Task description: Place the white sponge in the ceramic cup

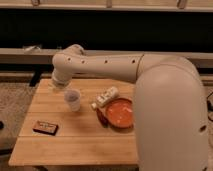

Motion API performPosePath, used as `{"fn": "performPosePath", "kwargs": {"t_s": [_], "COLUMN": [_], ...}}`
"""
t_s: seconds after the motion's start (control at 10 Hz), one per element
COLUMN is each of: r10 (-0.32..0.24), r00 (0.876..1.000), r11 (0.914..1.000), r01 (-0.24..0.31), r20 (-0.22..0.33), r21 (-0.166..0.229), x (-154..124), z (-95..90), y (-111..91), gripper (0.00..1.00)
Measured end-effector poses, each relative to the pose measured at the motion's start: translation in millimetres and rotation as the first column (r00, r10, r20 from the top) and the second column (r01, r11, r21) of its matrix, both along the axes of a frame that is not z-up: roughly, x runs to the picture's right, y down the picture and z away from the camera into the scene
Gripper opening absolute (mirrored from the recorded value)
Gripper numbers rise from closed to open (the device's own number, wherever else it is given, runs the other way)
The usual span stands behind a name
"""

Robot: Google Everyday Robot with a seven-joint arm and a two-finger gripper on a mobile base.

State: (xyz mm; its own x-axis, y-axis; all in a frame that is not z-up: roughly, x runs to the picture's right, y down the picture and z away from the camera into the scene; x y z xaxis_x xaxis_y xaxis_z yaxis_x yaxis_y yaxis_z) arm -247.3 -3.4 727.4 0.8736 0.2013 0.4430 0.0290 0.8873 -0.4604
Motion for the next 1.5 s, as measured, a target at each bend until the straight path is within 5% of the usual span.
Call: {"fn": "performPosePath", "kwargs": {"t_s": [0.4, 1.2, 1.5], "r10": [0.029, 0.107, 0.131], "r00": [1.000, 0.994, 0.991], "r11": [0.9981, 0.9806, 0.9746], "r01": [-0.029, -0.103, -0.129], "r20": [-0.008, 0.019, -0.003], "r21": [-0.054, -0.167, -0.183], "x": [14, 14, 17], "z": [-3.9, 14.6, 18.6], "y": [13, 45, 49], "gripper": [0.00, 0.00, 0.27]}}
